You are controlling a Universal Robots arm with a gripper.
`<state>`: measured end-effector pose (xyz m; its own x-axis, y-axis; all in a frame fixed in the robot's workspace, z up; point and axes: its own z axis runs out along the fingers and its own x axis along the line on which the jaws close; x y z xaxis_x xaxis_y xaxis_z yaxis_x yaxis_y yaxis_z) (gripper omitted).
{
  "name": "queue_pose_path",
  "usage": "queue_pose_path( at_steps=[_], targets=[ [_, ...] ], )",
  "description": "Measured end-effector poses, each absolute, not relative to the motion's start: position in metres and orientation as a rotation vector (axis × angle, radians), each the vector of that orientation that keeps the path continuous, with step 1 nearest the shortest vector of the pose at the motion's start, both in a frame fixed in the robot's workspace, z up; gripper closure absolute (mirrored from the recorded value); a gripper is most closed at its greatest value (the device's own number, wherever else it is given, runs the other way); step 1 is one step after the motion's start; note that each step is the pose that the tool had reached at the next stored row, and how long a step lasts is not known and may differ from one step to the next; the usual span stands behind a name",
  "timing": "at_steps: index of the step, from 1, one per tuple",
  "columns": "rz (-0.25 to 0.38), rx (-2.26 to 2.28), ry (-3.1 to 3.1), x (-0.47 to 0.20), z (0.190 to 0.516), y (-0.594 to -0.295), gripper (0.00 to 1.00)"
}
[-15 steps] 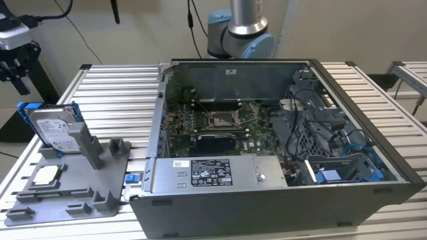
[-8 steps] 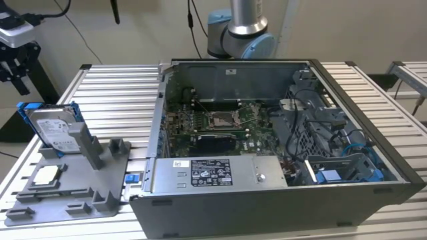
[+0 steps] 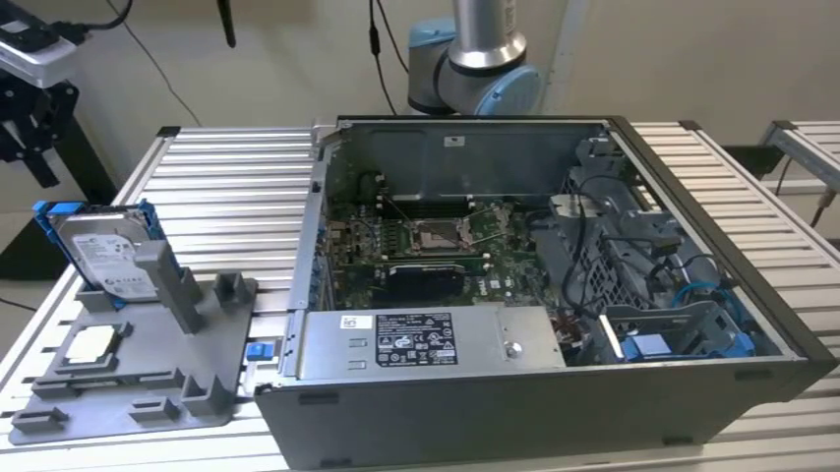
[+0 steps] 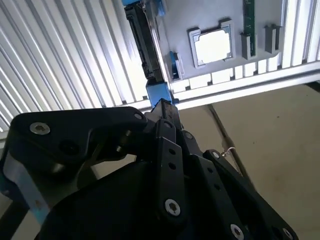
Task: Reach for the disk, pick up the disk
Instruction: 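Pick up the disk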
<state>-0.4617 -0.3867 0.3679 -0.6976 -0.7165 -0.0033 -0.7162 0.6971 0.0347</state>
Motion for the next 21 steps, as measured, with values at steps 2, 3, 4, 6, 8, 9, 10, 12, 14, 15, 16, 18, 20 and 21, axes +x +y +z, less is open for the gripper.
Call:
queue_pose_path(
  at_steps=[2, 3, 4, 6, 8, 9, 10, 12, 14, 15, 16, 18, 20, 21],
  targets=[
    [-0.050, 1.273, -2.863, -0.4617, 0.3677, -0.3867, 1.00],
    [-0.048, 1.298, -2.854, -0.4617, 0.3676, -0.3867, 1.00],
    [-0.046, 1.325, -2.844, -0.4617, 0.3676, -0.3867, 1.00],
    [-0.043, 1.378, -2.822, -0.4617, 0.3675, -0.3867, 1.00],
    [-0.043, 1.431, -2.797, -0.4617, 0.3674, -0.3867, 1.00],
    [-0.042, 1.456, -2.784, -0.4618, 0.3673, -0.3867, 1.00],
    [-0.042, 1.482, -2.770, -0.4618, 0.3672, -0.3867, 1.00],
    [-0.042, 1.530, -2.743, -0.4618, 0.3671, -0.3867, 1.00],
    [-0.042, 1.582, -2.713, -0.4618, 0.3670, -0.3868, 1.00],
    [-0.042, 1.604, -2.700, -0.4617, 0.3669, -0.3867, 1.00],
    [-0.042, 1.624, -2.688, -0.4616, 0.3670, -0.3867, 1.00],
    [-0.042, 1.662, -2.664, -0.4612, 0.3670, -0.3867, 1.00],
    [-0.042, 1.693, -2.644, -0.4599, 0.3670, -0.3867, 1.00],
    [-0.042, 1.707, -2.635, -0.4592, 0.3669, -0.3867, 1.00]
  ],
)
